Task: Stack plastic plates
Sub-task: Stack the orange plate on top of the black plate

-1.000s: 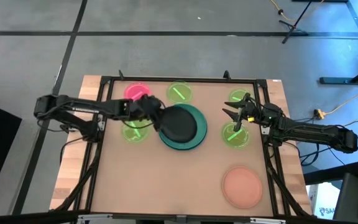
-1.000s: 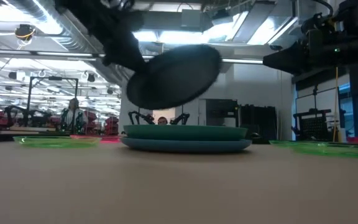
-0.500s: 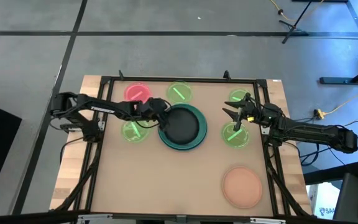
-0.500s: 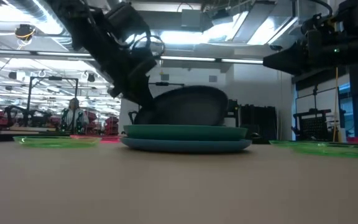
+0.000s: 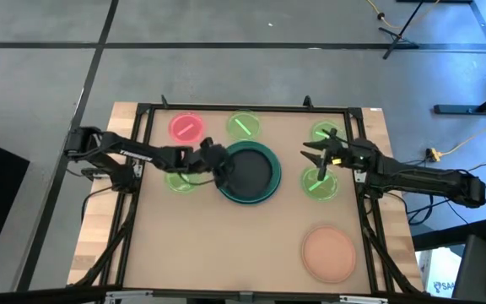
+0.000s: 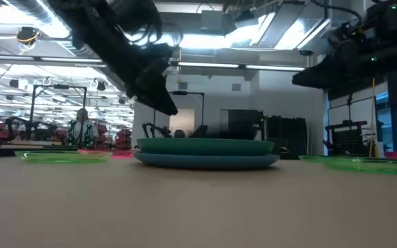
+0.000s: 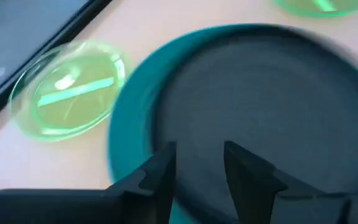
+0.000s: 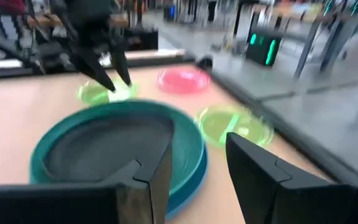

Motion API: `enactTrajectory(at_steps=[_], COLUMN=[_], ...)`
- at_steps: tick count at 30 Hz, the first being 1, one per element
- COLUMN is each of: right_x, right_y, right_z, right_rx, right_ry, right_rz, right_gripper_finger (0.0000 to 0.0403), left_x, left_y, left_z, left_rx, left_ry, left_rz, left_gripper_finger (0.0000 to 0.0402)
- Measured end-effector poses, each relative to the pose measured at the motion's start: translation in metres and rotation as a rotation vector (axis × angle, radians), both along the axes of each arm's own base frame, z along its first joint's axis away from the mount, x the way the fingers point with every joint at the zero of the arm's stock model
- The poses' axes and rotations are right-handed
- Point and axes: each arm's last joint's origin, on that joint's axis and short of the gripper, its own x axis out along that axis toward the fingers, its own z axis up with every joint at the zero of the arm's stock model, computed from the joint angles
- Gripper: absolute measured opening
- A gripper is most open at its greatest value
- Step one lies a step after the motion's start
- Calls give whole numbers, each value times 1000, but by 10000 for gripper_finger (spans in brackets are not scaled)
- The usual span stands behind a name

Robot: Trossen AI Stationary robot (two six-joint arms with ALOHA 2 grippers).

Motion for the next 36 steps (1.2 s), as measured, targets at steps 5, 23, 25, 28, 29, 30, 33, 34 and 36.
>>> enactTrajectory(at_steps=[5, 23, 25, 28, 29, 30, 33, 34, 36], right_x=[1, -2, -2, -1, -1, 0, 1, 1, 2], right_y=[5, 86, 96, 112, 116, 120, 130, 133, 138], right_z=[11, 8, 3, -7, -11, -14, -24, -27, -33], right_rx=[113, 551, 560, 532, 519, 503, 464, 455, 440], right_ry=[93, 416, 472, 561, 590, 617, 688, 709, 743], right_rz=[67, 412, 422, 441, 442, 444, 458, 460, 466], right_gripper_finger=[147, 147, 147, 147, 147, 147, 147, 147, 147], left_x=[-3, -38, -37, -37, -37, -37, -37, -37, -37], left_y=[-33, -96, -97, -97, -97, -97, -97, -97, -97], left_z=[-8, -35, -33, -33, -33, -33, -33, -33, -33], left_rx=[17, 23, 21, 21, 22, 24, 25, 26, 27], left_ry=[-86, -289, -300, -299, -300, -300, -299, -299, -300], left_rz=[-113, -332, -333, -333, -331, -327, -324, -324, -322], left_gripper_finger=[128, 128, 128, 128, 128, 128, 128, 128, 128])
